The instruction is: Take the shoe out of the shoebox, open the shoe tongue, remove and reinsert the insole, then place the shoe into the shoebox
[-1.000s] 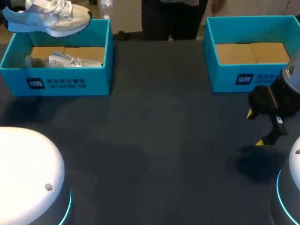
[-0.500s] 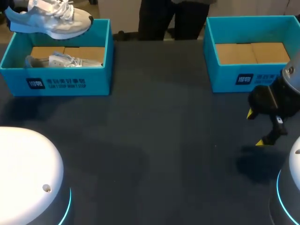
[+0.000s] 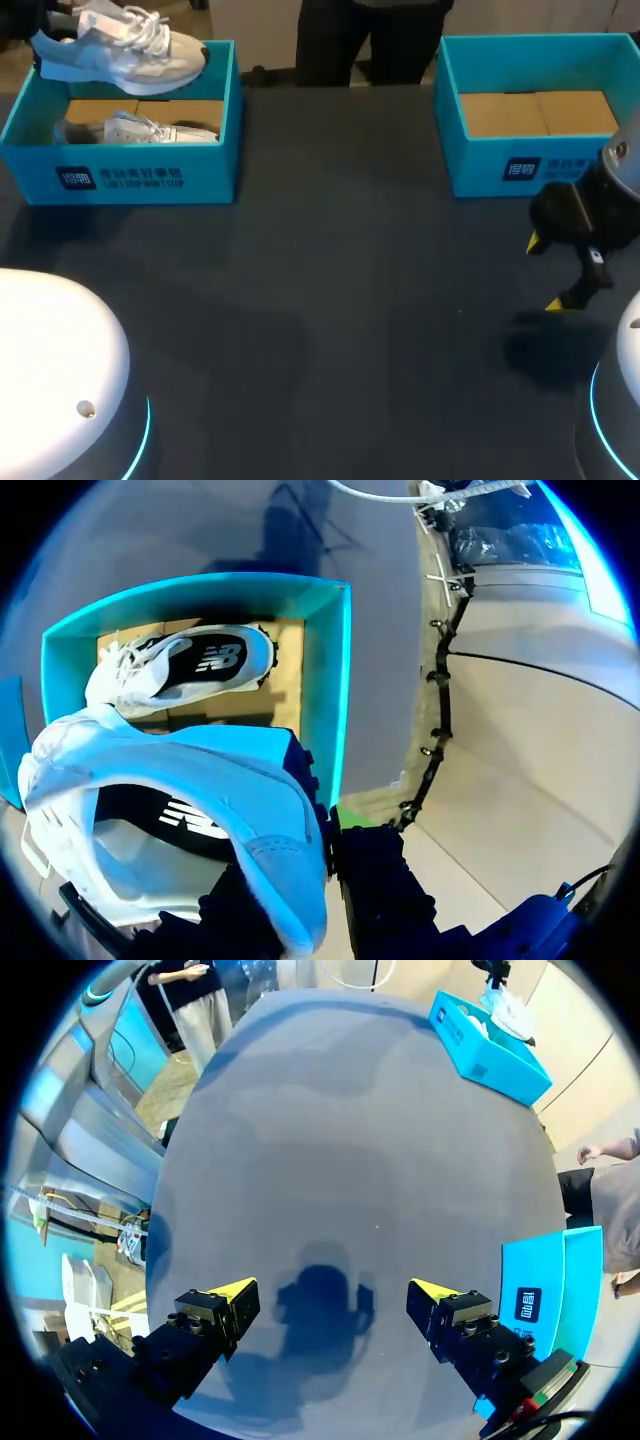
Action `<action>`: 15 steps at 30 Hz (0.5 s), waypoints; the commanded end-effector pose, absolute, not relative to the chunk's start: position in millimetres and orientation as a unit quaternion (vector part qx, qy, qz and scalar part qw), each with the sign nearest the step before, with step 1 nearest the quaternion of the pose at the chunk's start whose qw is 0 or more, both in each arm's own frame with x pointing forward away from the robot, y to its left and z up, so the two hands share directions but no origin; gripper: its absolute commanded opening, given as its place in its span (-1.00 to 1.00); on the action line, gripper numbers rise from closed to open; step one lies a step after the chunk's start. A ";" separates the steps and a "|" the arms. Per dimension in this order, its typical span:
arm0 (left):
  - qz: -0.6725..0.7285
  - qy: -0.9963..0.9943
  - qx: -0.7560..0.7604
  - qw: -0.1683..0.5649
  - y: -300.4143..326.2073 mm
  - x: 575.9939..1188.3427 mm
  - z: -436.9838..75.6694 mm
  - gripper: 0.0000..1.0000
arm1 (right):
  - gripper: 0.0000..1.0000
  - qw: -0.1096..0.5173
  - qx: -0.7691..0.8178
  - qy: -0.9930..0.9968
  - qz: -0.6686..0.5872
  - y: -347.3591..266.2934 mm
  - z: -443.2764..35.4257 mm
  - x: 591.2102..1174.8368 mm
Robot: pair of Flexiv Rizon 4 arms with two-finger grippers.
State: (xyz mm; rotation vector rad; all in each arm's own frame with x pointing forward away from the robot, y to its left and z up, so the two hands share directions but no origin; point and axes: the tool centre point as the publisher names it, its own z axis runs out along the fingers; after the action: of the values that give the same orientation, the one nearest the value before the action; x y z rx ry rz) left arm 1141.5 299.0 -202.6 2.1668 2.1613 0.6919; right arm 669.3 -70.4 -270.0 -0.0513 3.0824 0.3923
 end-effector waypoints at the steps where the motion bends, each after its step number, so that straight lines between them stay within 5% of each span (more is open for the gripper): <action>1: 0.213 0.691 0.691 -0.008 297.2 1150.6 -213.3 -1.00 | 1.00 0.017 -0.017 0.992 0.126 -70.3 -270.7 668.8; 15: 0.232 0.709 0.666 -0.032 303.4 1181.3 -215.0 -1.00 | 1.00 0.017 -0.017 0.992 0.126 -70.3 -270.7 668.8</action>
State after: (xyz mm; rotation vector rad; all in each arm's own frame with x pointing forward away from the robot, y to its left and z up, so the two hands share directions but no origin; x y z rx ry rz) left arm 1168.6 306.0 -217.6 2.1468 2.2193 0.7267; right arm 669.3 -70.3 -270.0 -0.0515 3.0824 0.3923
